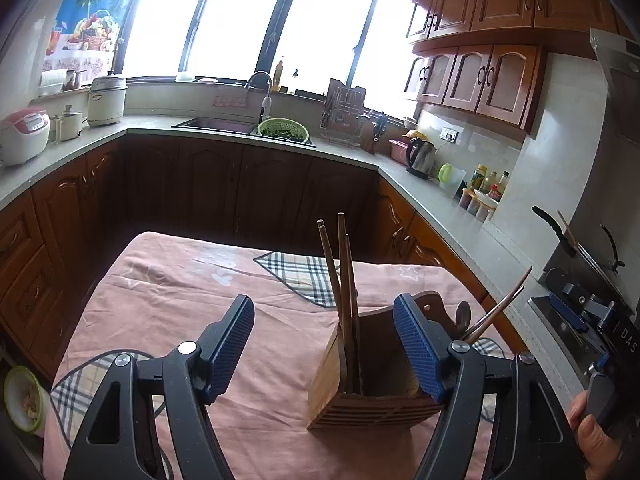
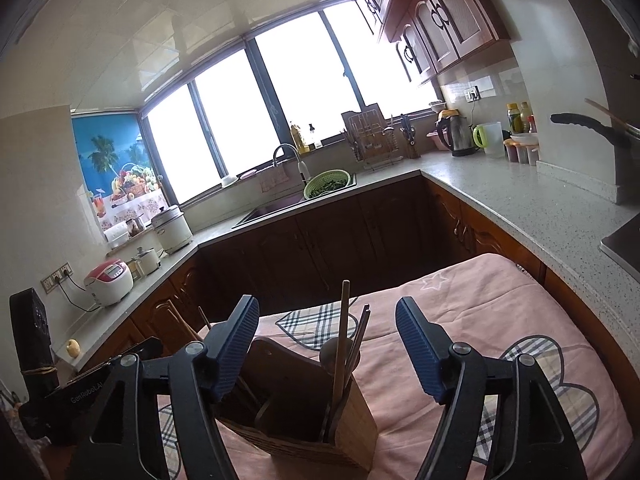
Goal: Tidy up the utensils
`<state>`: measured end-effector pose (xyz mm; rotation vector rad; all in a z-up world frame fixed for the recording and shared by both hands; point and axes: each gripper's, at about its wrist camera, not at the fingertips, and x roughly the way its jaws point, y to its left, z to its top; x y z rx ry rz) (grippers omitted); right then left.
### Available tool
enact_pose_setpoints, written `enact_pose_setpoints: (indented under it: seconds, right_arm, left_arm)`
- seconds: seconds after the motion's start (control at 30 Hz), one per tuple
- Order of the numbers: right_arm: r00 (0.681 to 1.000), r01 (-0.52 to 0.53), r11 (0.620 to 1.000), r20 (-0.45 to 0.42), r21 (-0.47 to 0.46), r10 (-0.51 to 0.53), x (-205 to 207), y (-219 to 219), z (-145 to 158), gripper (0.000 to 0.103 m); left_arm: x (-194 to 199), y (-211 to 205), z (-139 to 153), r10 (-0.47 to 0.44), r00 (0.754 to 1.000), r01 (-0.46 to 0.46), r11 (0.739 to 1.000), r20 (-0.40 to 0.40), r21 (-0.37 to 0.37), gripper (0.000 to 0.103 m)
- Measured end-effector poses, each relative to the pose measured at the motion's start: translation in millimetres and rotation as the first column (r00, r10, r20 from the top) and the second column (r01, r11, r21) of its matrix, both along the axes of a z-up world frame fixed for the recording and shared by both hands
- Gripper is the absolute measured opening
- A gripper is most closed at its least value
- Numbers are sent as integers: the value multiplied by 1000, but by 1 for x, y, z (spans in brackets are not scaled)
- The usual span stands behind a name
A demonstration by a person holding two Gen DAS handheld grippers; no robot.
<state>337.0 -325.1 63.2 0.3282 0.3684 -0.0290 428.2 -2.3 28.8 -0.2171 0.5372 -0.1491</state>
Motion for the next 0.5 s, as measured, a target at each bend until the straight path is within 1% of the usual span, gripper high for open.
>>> enact_pose_setpoints:
  seconds: [0.03, 0.1, 0.17, 0.3, 0.5]
  right_arm:
    - [1000, -2, 1000, 2, 6, 2, -2, -1, -1, 83]
    - [1000, -7, 1000, 1, 19, 7, -6, -2, -3, 89]
    - [1000, -8, 1000, -4, 27, 8, -10, -2, -7, 93]
    - [1000, -10, 999, -16, 41, 11, -21, 0, -15, 95]
    - [999, -16, 995, -33, 97, 19, -41, -1, -27, 99]
  left_arm:
    - [-2, 1, -1, 5, 1000, -5, 1000, -5, -4, 81]
    - [-8, 4, -2, 10, 1000, -11, 1000, -13, -16, 83]
    - [-15, 7, -5, 13, 1000, -13, 1000, -27, -25, 84]
    - [-28, 11, -10, 27, 998, -29, 999, -51, -37, 89]
    - [-61, 19, -16, 52, 996, -57, 996, -78, -64, 91]
